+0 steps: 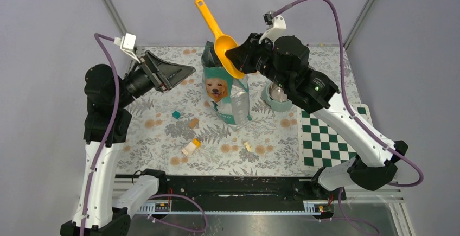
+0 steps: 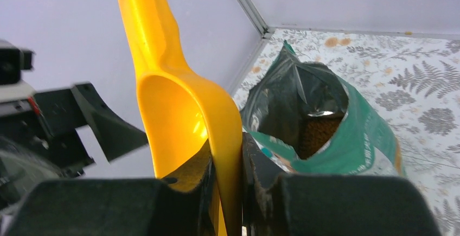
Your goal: Serve the pet food
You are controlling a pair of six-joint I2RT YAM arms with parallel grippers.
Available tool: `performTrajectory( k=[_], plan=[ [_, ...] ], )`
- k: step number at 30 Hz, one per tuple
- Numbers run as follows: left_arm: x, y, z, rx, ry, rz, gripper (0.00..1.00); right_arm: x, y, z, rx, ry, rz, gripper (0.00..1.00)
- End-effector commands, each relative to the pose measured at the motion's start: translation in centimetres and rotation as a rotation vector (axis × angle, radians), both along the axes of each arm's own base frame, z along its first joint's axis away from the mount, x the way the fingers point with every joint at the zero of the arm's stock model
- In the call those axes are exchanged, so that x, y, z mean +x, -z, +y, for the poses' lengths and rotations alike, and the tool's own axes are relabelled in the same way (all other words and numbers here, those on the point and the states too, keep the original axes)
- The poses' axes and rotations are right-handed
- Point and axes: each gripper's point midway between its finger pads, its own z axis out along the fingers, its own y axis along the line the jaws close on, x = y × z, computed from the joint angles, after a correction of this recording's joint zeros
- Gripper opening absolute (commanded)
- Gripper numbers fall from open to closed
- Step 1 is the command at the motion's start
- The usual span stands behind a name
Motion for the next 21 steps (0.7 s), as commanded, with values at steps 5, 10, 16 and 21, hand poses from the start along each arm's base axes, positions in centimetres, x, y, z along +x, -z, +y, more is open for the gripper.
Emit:
performTrajectory(
  k=[5, 10, 16, 21],
  plan=[
    [0.6, -1.2, -2.2, -0.033, 0.012, -0.141, 0.84, 0.9, -3.9, 2.2, 0.208, 0.042, -0.013, 0.0],
    [1.9, -1.4, -3.6, -0.022, -0.016, -0.148, 0.83, 0.3, -2.9, 3.1, 0.145, 0.037, -0.031, 0.0],
    [4.8, 0.3, -3.0, 0.002, -0.147, -0.029, 0.66, 0.0, -1.6, 4.0, 0.022, 0.067, -0.095, 0.0],
    [5.7, 1.2, -2.4, 0.035, -0.216, 0.017, 0.52, -0.2, -1.0, 5.0, -0.092, 0.09, -0.17, 0.0]
  ],
)
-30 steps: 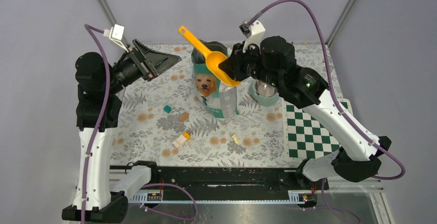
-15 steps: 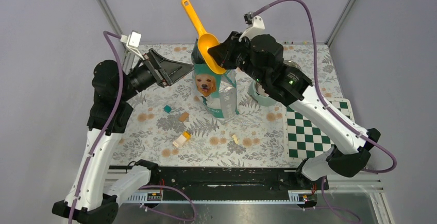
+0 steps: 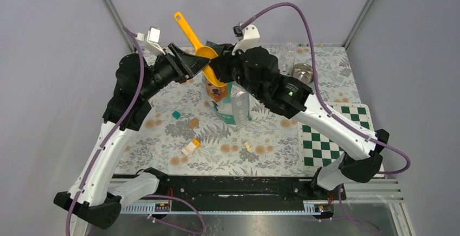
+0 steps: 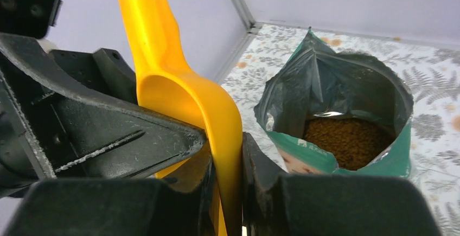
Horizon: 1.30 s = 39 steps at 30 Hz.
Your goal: Serve the pet food
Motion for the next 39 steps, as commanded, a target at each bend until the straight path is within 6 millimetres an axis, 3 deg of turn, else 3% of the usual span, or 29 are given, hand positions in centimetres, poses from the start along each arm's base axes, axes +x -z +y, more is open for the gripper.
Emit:
performTrajectory(
  k=[1, 9, 11, 16, 19, 25, 29, 32, 39],
  plan=[
    [0.7, -1.7, 1.6, 0.01, -0.118, -0.032, 0.49, 0.3, -2.8, 0.1, -0.054, 0.071, -0.146, 0.0],
    [1.6, 0.0, 2.8, 0.099, -0.196, 0.022, 0.01, 0.5, -2.0, 1.3, -0.148, 0.079, -0.156, 0.04],
    [1.8, 0.1, 3.2, 0.121, -0.218, 0.014, 0.0, 0.2, -2.3, 1.2, -0.15, 0.063, -0.156, 0.13],
    [2.1, 0.0, 3.8, 0.192, -0.239, -0.034, 0.0, -1.4, -2.8, 0.7, -0.176, -0.02, -0.168, 0.52],
    [2.3, -0.1, 3.6, 0.24, -0.218, -0.072, 0.0, -2.8, -3.1, 0.1, -0.186, -0.085, -0.17, 0.66],
    [1.2, -0.6, 2.6, 0.359, -0.096, -0.226, 0.0, -4.9, -5.6, -1.2, -0.091, -0.167, -0.168, 0.77],
    [-0.5, -0.9, 2.0, 0.428, 0.003, -0.343, 0.0, -6.4, -7.7, -1.3, 0.023, -0.331, -0.069, 0.9],
    [-1.8, -1.0, 1.3, 0.473, 0.093, -0.433, 0.0, -6.5, -8.4, -1.3, 0.035, -0.407, -0.01, 0.91],
    [-3.2, -1.1, -0.2, 0.536, 0.249, -0.555, 0.0, -4.9, -7.8, -0.4, -0.031, -0.421, 0.023, 0.91]
  ],
)
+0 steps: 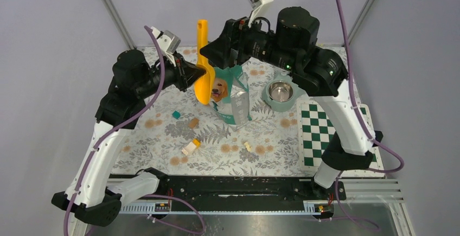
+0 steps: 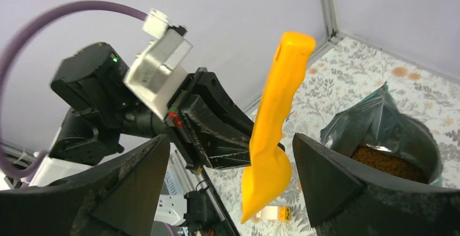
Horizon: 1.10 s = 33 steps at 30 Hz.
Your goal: Serve the pet food
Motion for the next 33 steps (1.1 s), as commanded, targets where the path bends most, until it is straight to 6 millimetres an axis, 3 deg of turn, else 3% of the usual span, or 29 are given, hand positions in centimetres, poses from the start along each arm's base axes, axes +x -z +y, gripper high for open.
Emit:
performTrajectory(
  k=[1, 5, 7, 10, 12, 13, 14, 16, 18, 20, 25, 29, 33],
  plan=[
    [-2.1, -2.9, -1.2, 0.047, 0.168, -0.189, 0.0, -0.4, 3.2, 1.2, -0.083, -0.087, 0.101, 0.9],
    [-3.1, -2.7, -1.7, 0.075, 0.243, -0.237, 0.0, 0.2, 4.2, 2.0, -0.098, -0.093, 0.123, 0.88],
    [-3.8, -2.3, -2.2, 0.088, 0.299, -0.245, 0.0, 0.6, 4.1, 2.4, -0.087, -0.094, 0.127, 0.81],
    [-4.4, -1.9, -2.7, 0.096, 0.35, -0.231, 0.0, 1.1, 3.4, 2.5, -0.043, -0.065, 0.132, 0.58],
    [-4.7, -1.9, -2.8, 0.093, 0.364, -0.227, 0.0, 1.4, 2.6, 2.1, 0.0, -0.036, 0.12, 0.36],
    [-4.7, -1.8, -2.8, 0.09, 0.359, -0.22, 0.12, 1.6, 2.2, 1.8, 0.026, -0.021, 0.113, 0.26],
    [-4.6, -1.8, -2.7, 0.083, 0.346, -0.212, 0.31, 1.7, 1.9, 1.4, 0.051, -0.006, 0.108, 0.16],
    [-4.3, -2.1, -2.5, 0.055, 0.308, -0.191, 0.54, 1.7, 0.9, 0.5, 0.108, 0.02, 0.095, 0.04],
    [-3.8, -2.2, -2.7, -0.006, 0.271, -0.15, 0.65, 1.5, 0.0, -0.4, 0.153, 0.043, 0.091, 0.0],
    [-3.4, -2.5, -2.9, -0.085, 0.24, -0.123, 0.68, 1.7, -0.7, -1.3, 0.194, 0.075, 0.092, 0.0],
    [-2.9, -2.2, -3.5, -0.195, 0.23, -0.072, 0.62, 1.6, -2.5, -3.6, 0.327, 0.126, 0.098, 0.0],
    [-3.2, -3.0, -3.9, -0.255, 0.25, -0.064, 0.33, 1.6, -3.0, -5.3, 0.371, 0.166, 0.108, 0.0],
    [-4.5, -4.4, -4.5, -0.312, 0.338, -0.107, 0.22, 1.5, -2.7, -5.7, 0.377, 0.162, 0.141, 0.03]
  ],
)
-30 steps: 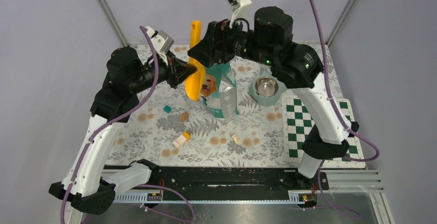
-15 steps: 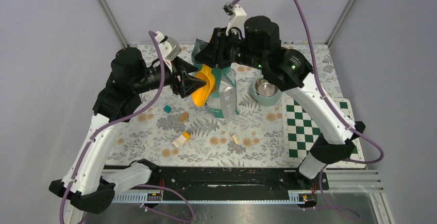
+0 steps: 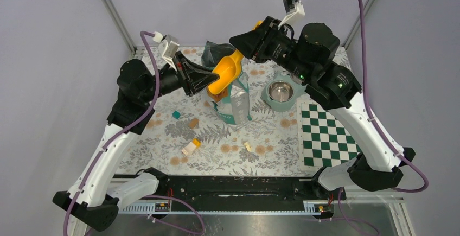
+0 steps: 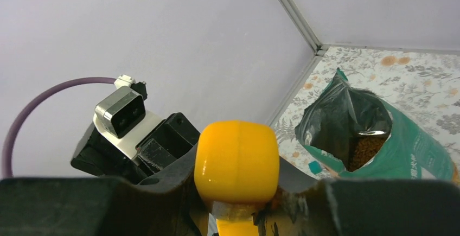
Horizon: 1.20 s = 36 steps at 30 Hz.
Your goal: Serve the pet food
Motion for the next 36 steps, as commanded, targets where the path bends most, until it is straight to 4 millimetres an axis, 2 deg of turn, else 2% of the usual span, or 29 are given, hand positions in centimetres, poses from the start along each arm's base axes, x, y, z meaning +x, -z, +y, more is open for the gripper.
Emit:
performTrajectory(
  k=[1, 4, 7, 10, 12, 13, 14, 19, 20, 21, 26, 31, 36],
  plan=[
    [-1.7, -3.3, -0.6, -0.113, 0.094, -0.098, 0.22, -1.1, -3.8, -1.1, 0.148, -0.008, -0.028, 0.04],
    [-1.8, -3.6, -0.9, -0.108, 0.124, -0.109, 0.32, -0.7, -3.4, -1.2, 0.143, 0.0, -0.011, 0.05],
    [-1.3, -3.4, -1.4, -0.098, 0.143, -0.079, 0.33, -0.4, -3.1, -1.0, 0.155, 0.003, 0.007, 0.05],
    [-1.0, -3.0, -1.8, -0.098, 0.162, -0.048, 0.22, -0.4, -3.0, -0.6, 0.187, -0.024, 0.015, 0.05],
    [-0.9, -2.8, -1.8, -0.094, 0.16, -0.048, 0.01, -0.5, -3.2, -0.5, 0.198, -0.037, 0.017, 0.08],
    [-0.9, -2.8, -1.7, -0.092, 0.152, -0.055, 0.0, -0.5, -3.1, -0.5, 0.194, -0.042, 0.019, 0.12],
    [-0.9, -2.8, -1.6, -0.086, 0.147, -0.071, 0.0, -0.4, -2.9, -0.6, 0.188, -0.043, 0.024, 0.21],
    [-0.5, -2.6, -0.5, 0.017, 0.075, -0.167, 0.0, -0.9, -1.4, -1.6, 0.104, -0.083, -0.017, 0.87],
    [-0.3, -2.7, -0.3, 0.036, 0.06, -0.184, 0.0, -1.0, -1.0, -1.9, 0.074, -0.086, -0.034, 0.96],
    [-0.2, -2.7, -0.1, 0.052, 0.046, -0.199, 0.0, -1.3, -0.5, -2.3, 0.048, -0.088, -0.046, 0.99],
    [-0.8, -3.2, 0.3, 0.105, 0.06, -0.29, 0.0, -3.5, 0.8, -3.5, -0.025, -0.219, -0.047, 0.99],
    [-1.6, -2.1, 0.4, 0.213, 0.124, -0.357, 0.0, -6.3, 1.0, -4.2, -0.056, -0.34, -0.047, 0.99],
    [-2.4, -1.8, -0.1, 0.226, 0.204, -0.369, 0.0, -7.1, 1.6, -3.8, -0.053, -0.404, -0.003, 0.99]
  ],
)
